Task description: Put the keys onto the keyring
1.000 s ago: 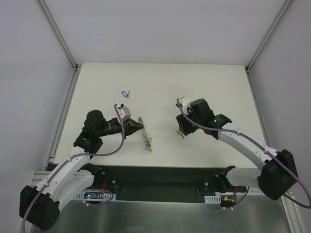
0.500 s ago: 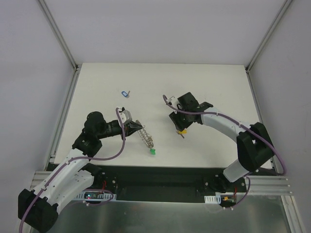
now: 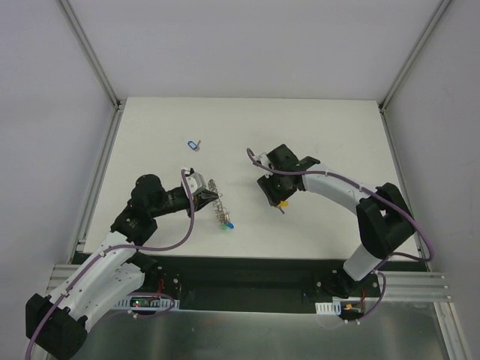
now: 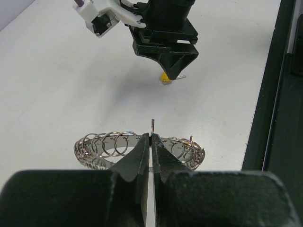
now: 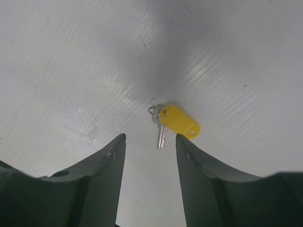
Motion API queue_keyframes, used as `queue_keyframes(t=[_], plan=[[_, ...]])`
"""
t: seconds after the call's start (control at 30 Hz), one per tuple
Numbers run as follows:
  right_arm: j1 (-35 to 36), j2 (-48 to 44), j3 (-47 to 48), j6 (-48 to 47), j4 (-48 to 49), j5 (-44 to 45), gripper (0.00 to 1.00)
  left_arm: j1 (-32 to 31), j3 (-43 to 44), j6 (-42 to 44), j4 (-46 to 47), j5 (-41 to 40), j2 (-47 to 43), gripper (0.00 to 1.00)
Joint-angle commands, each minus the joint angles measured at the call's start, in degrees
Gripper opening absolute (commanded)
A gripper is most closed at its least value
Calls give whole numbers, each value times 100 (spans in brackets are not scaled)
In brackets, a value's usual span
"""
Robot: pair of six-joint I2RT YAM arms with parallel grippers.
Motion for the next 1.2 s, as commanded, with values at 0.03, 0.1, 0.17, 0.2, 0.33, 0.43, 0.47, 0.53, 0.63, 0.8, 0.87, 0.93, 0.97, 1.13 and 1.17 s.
queue_keyframes(t=[0.03, 0.1, 0.17, 0.2, 0.33, 0.43, 0.47, 0.53, 0.63, 0.8, 0.87, 0.93, 0.97, 1.13, 1.17], plan=[[39, 340, 511, -58, -367, 219, 50, -112, 240, 186, 190, -134, -199, 0], [204, 463, 704, 74, -377, 385, 50, -112, 249, 212, 163, -195, -234, 0], [354, 577, 923, 206, -447, 1163, 53, -112, 249, 212, 155, -239, -234, 0], [398, 726, 1020, 320, -491, 1333, 53, -112, 249, 212, 155, -257, -234, 0], [548, 1025, 1337, 496, -736, 2010, 55, -138, 249, 221, 146, -301, -243, 0], [610, 1271, 1504, 610, -912, 2003, 56, -155, 249, 230, 137, -327, -261, 0], [636, 1325, 1522, 628, -956, 2038, 56, -156, 249, 230, 137, -327, -261, 0], [680, 1421, 1540, 637, -1071, 2117, 56, -164, 249, 230, 137, -327, -278, 0], [742, 1474, 1487, 646, -1132, 2187, 56, -182, 249, 230, 137, -336, -270, 0], [821, 1501, 1347, 611, -1203, 2214, 56, -217, 249, 230, 137, -336, -278, 0], [847, 1475, 1242, 611, -1238, 2249, 56, -217, 249, 239, 137, -327, -278, 0], [838, 1404, 1127, 619, -1273, 2319, 56, -226, 249, 239, 137, -327, -278, 0], [847, 1361, 996, 620, -1282, 2345, 56, -226, 249, 239, 137, -336, -278, 0], [847, 1071, 670, 646, -1405, 2495, 56, -252, 249, 239, 137, -327, -296, 0], [847, 1009, 617, 663, -1423, 2504, 56, -261, 249, 239, 137, -319, -279, 0]])
